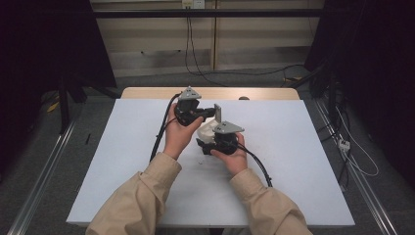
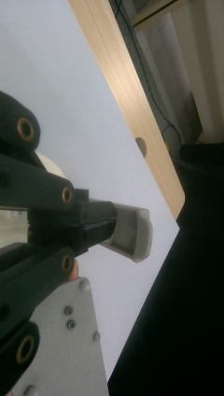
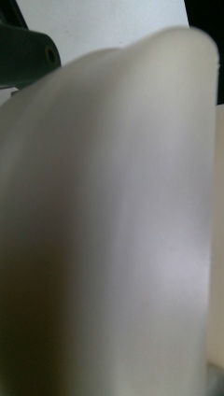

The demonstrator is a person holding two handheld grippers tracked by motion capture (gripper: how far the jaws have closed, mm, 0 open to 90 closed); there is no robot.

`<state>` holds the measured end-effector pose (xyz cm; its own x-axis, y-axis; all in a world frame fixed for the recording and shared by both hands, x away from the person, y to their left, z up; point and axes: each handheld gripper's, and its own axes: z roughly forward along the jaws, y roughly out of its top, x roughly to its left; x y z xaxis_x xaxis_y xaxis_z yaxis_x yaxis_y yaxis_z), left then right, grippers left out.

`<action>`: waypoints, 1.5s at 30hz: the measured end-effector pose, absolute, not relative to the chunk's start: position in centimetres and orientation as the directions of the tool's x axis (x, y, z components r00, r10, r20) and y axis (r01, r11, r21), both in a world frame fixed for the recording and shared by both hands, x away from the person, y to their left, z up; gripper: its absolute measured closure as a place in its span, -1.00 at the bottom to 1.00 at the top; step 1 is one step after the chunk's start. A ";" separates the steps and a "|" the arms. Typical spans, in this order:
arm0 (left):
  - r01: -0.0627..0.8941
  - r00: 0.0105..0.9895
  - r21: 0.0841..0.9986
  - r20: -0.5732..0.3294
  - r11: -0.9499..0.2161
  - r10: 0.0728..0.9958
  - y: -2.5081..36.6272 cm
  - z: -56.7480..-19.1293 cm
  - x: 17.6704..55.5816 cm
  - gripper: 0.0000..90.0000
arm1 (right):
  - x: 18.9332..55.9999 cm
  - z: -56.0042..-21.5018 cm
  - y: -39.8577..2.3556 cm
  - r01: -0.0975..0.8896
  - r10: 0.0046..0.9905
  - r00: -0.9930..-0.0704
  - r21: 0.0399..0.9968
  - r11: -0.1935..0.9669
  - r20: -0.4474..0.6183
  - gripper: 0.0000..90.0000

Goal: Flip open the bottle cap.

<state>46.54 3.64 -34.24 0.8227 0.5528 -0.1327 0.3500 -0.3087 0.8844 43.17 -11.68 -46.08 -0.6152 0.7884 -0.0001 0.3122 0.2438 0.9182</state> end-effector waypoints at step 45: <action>0.353 0.830 0.878 -0.135 -0.323 0.541 1.5 -35.1 47.8 1.00 | 43.2 -46.1 -11.7 0.312 0.787 -0.617 0.918 0.246 -0.002 -0.59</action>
